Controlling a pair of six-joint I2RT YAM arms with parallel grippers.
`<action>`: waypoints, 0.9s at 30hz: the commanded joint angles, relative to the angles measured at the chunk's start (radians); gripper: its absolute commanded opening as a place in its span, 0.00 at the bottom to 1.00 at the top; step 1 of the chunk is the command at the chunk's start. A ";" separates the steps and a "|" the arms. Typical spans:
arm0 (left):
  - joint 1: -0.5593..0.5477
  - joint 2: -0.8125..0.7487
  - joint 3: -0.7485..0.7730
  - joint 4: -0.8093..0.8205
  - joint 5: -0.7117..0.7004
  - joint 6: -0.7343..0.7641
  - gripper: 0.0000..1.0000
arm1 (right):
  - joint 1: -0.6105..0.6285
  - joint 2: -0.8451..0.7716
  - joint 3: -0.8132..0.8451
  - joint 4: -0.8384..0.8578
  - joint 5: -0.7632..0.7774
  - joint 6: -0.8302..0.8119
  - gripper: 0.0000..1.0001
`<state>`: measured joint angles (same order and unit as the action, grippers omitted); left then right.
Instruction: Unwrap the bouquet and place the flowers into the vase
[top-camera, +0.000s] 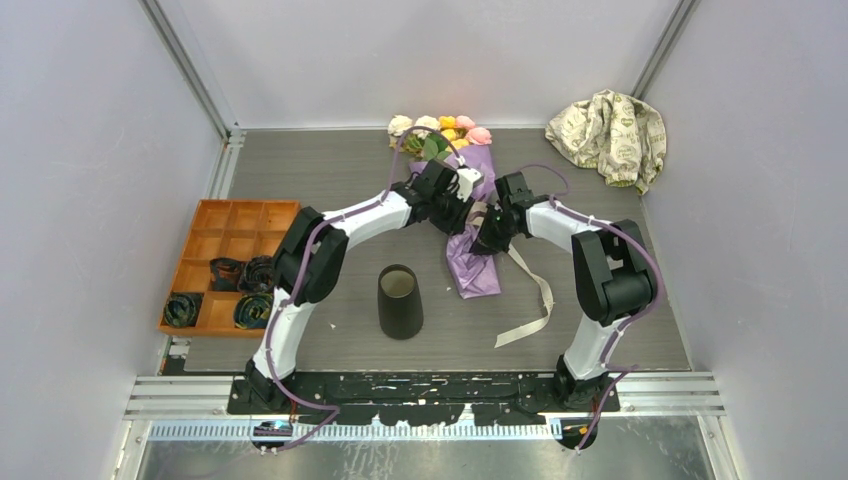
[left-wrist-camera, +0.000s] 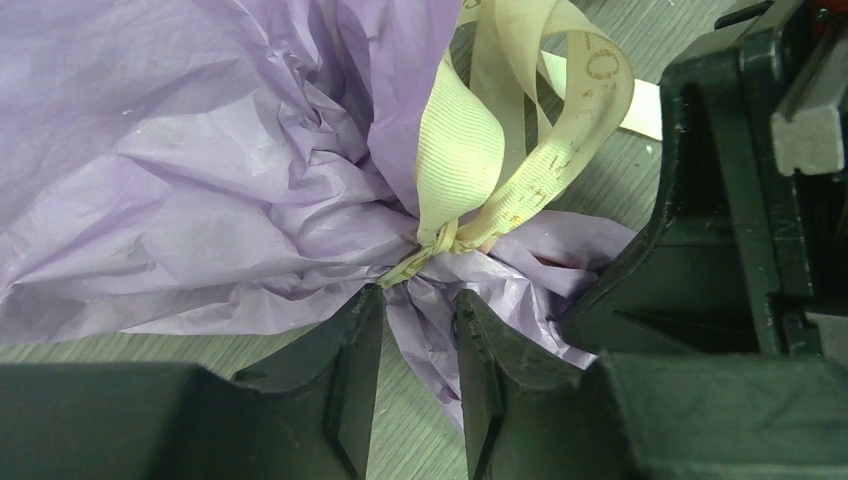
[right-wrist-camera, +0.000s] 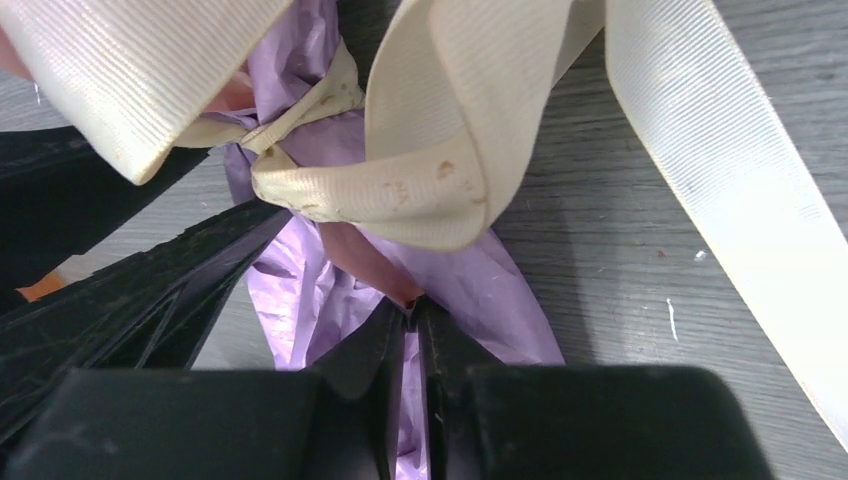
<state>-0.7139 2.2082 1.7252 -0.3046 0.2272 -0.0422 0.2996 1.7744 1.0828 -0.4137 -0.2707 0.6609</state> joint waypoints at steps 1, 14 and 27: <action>0.003 -0.084 0.002 0.052 -0.064 0.037 0.35 | 0.004 -0.005 0.001 0.022 -0.036 0.022 0.20; 0.010 -0.130 -0.010 0.057 -0.074 0.067 0.40 | 0.004 0.003 0.011 -0.008 0.016 0.006 0.32; 0.013 -0.077 0.038 0.039 0.000 0.105 0.34 | 0.003 0.004 -0.001 0.006 0.005 0.008 0.25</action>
<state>-0.7063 2.1334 1.7134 -0.2890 0.1802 0.0383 0.3000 1.7809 1.0790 -0.4152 -0.2691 0.6788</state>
